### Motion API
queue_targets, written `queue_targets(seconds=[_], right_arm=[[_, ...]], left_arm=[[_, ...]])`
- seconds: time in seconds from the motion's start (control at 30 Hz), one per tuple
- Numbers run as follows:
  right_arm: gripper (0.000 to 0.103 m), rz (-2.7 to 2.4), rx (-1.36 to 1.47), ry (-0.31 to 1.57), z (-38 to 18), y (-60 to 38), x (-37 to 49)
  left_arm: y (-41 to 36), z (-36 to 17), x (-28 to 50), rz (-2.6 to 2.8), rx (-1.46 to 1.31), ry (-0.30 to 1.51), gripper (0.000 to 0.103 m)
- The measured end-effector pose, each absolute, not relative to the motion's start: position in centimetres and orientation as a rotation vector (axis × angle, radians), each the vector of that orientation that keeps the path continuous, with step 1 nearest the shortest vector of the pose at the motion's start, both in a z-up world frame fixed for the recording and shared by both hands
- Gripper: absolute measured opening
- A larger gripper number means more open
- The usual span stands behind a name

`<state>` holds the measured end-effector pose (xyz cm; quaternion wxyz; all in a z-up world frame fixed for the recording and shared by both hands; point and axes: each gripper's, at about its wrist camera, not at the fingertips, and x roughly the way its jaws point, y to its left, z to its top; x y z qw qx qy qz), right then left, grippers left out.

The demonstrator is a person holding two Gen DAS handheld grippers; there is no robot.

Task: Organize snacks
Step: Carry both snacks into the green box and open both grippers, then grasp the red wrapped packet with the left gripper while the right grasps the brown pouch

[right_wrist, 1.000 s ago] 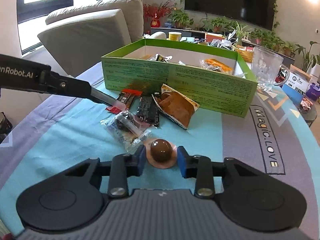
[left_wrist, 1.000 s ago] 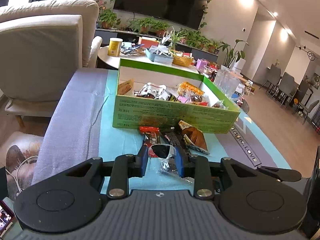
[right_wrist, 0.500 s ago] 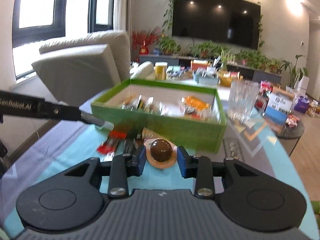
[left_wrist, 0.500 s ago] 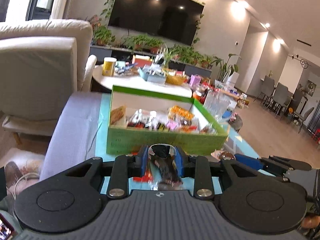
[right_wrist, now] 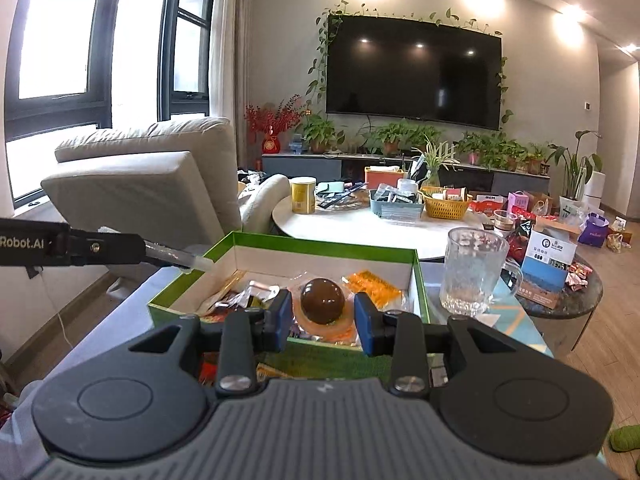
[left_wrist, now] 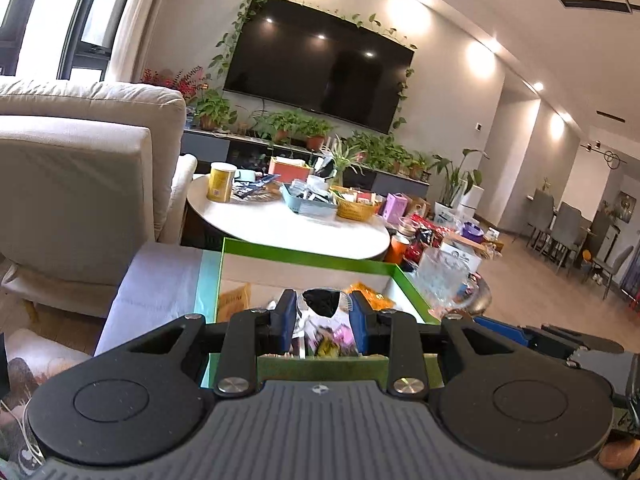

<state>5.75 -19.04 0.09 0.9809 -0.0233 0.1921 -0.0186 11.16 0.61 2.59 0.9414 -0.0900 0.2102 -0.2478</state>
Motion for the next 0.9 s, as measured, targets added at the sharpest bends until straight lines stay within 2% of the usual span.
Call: queue_targets(seconds=[0.5, 0.67, 0.8, 0.9], right_arm=[[0.038, -0.029, 0.021, 0.446, -2.0, -20.3, 12.3], [0.041, -0.044, 0.059, 0.537, -3.5, -20.4, 14.0], [0.041, -0.043, 0.111, 0.587, -4.1, -20.7, 13.6], [0.041, -0.042, 0.142, 0.591, -3.7, -20.9, 12.8]], left_arm=[[-1.3, 0.5, 17.5, -0.495, -0.196, 0.457, 0.027], [-1.6, -2.2, 18.7, -0.471, -0.177, 0.555, 0.029], [-1.2, -3.6, 18.5, -0.482, -0.192, 0.610, 0.037], [-1.0, -3.5, 17.5, -0.475, -0.170, 0.604, 0.039]])
